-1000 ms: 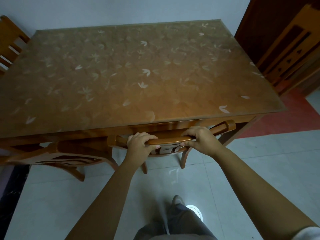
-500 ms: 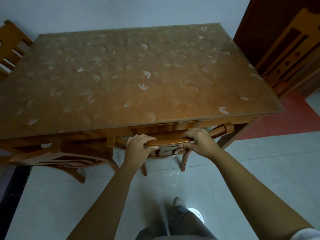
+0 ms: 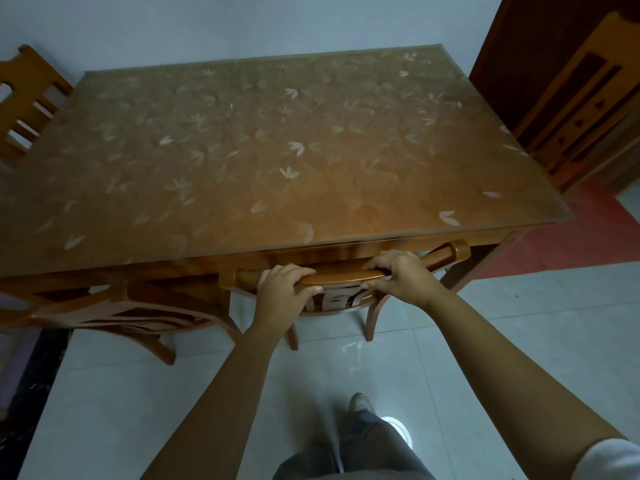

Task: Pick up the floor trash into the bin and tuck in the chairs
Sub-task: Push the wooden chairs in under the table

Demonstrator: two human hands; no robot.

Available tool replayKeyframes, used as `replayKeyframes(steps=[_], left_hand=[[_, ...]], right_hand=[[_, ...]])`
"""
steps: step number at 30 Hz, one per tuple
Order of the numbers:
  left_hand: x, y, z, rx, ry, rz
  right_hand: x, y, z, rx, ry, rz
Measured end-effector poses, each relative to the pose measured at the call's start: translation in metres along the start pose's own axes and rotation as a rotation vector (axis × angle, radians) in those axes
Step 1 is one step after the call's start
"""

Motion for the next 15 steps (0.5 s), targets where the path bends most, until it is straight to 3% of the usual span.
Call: replayKeyframes(steps=[4,11,15], left_hand=[[-0.003,0.005,0.015,0.066,0.035,-0.037],[-0.019,0.007,0.051,0.118,0.199,-0.135],[-0.008,0.026,0.078,0.198,0.171,-0.110]], right_hand=[[0.006,-0.006,0.009,0.017,0.067,0.100],[0.009,-0.026,0.056,0.021,0.356,0.116],[0.015,-0.027,0.100,0.083,0.464,0.188]])
Point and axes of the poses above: each hand's wrist, its own z-axis away from the middle knuckle, its own x-axis out of the palm, y = z × x, the point moved 5 cm from there along -z, towards the middle knuckle, and after that the axes turned 9 degrees about -z, right-handed, at the moved point
